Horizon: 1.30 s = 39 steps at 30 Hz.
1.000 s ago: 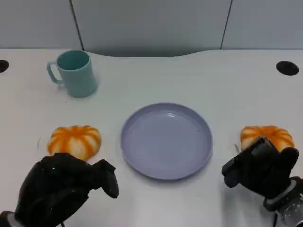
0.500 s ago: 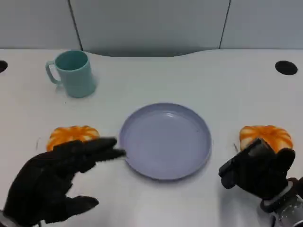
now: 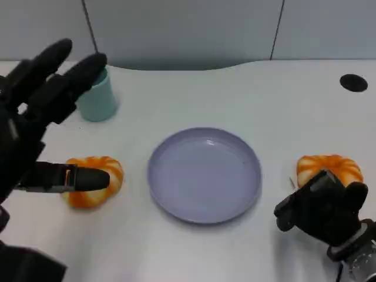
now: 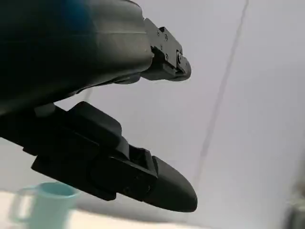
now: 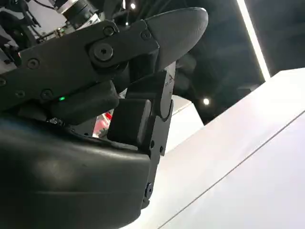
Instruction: Grasp the bread from the table and place it into the plate.
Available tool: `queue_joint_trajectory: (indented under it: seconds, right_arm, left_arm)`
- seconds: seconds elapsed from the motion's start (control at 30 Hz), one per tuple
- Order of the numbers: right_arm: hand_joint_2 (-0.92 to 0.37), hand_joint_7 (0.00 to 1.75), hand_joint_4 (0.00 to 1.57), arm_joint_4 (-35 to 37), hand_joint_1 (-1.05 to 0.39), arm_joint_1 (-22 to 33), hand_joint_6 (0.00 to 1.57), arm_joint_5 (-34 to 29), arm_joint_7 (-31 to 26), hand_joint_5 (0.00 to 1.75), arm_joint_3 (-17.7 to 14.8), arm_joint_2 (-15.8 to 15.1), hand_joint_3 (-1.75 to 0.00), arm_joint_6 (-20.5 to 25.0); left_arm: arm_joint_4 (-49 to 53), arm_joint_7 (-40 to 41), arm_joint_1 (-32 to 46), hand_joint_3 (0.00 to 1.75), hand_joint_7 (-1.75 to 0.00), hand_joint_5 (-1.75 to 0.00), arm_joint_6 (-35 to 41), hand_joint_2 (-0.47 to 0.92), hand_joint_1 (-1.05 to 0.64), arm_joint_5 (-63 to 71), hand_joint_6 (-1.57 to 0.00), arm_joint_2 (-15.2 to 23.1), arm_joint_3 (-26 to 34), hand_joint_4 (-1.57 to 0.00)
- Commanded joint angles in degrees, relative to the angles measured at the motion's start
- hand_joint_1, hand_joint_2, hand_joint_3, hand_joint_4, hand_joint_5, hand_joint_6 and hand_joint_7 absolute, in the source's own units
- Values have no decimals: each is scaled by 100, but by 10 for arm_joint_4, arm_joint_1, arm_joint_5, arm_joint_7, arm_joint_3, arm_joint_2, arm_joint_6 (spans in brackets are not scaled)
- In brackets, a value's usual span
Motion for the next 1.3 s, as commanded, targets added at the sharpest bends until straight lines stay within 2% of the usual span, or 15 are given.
queue_joint_trajectory:
  seconds: [0.03, 0.13, 0.2, 0.33, 0.43, 0.63, 0.73, 0.87, 0.93, 1.07, 1.1, 1.13, 1.17, 1.23, 1.3]
  right_arm:
    - [-88, 0, 157, -10, -53, 4, 147, -4, 2, 8, 2, -11, 0, 4]
    - [-89, 1, 157, -15, -52, 8, 147, -2, 4, 6, 2, -9, 0, 4]
    - [-89, 1, 157, -20, -52, 12, 147, 3, 10, 6, 0, -7, 0, 10]
    - [-88, 0, 157, -39, -52, 23, 146, 4, 15, 5, 4, -6, 0, 28]
    - [-88, 1, 157, -60, -54, 37, 147, 4, 15, 8, 4, -1, -1, 9]
    - [-90, 0, 155, -58, -51, 42, 145, 19, 43, 3, -2, 6, -1, 19]
    - [-89, 1, 156, -69, -51, 48, 145, 22, 41, 2, -1, 8, 0, 29]
    - [-90, 0, 156, -71, -51, 49, 144, 22, 48, 1, -2, 7, 0, 25]
    - [-89, 0, 157, -77, -52, 51, 145, 24, 44, 1, -2, 8, 0, 31]
    - [-89, 1, 157, -87, -52, 55, 146, 26, 37, 3, -3, 9, 0, 33]
    - [-89, 1, 157, -85, -52, 53, 146, 25, 38, 3, -2, 8, 0, 30]
    - [-89, 1, 157, -84, -52, 52, 146, 24, 36, 3, -1, 7, 0, 29]
    - [-89, 1, 157, -83, -52, 51, 146, 24, 34, 3, 0, 5, 0, 35]
    - [-88, 1, 157, -82, -51, 50, 146, 24, 34, 3, 2, 4, 0, 39]
    - [-90, 0, 157, -86, -50, 51, 145, 24, 36, 4, 2, 6, -1, 30]
  left_arm:
    - [146, 198, -63, 14, 0, -4, 58, 92, -105, 176, -20, 83, -80, -7]
    - [300, 274, -125, 10, 0, -4, 94, 92, -105, 213, -18, 105, -162, -7]
    - [396, 307, -163, 9, 0, -3, 115, 92, -105, 218, -18, 104, -210, -6]
    - [547, 340, -223, 7, 0, -3, 153, 91, -105, 208, -19, 95, -288, -6]
    - [635, 346, -255, 7, 0, -1, 184, 92, -105, 195, -16, 85, -337, -4]
    - [715, 319, -282, 15, -1, 0, 232, 92, -105, 157, -12, 60, -398, 0]
    - [730, 313, -287, 12, -1, -1, 252, 92, -105, 144, -12, 52, -421, -3]
    - [745, 283, -289, 4, -2, -5, 284, 88, -103, 127, -18, 43, -442, -13]
    - [749, 268, -291, 2, -2, -6, 299, 87, -96, 120, -20, 41, -452, -17]
    - [752, 253, -294, 0, -3, -9, 305, 82, -67, 101, -37, 38, -463, -40]
    - [753, 271, -293, 0, -2, -9, 309, 81, -65, 100, -38, 34, -467, -42]
    - [754, 283, -293, 0, -5, -14, 313, 80, -42, 97, -54, 30, -469, -59]
    - [755, 294, -292, 1, -6, -16, 316, 82, -26, 93, -67, 27, -470, -73]
    - [756, 299, -292, 3, -8, -19, 320, 86, -17, 79, -80, 22, -466, -85]
    - [756, 291, -294, 4, -10, -22, 319, 91, -17, 58, -92, 19, -455, -92]
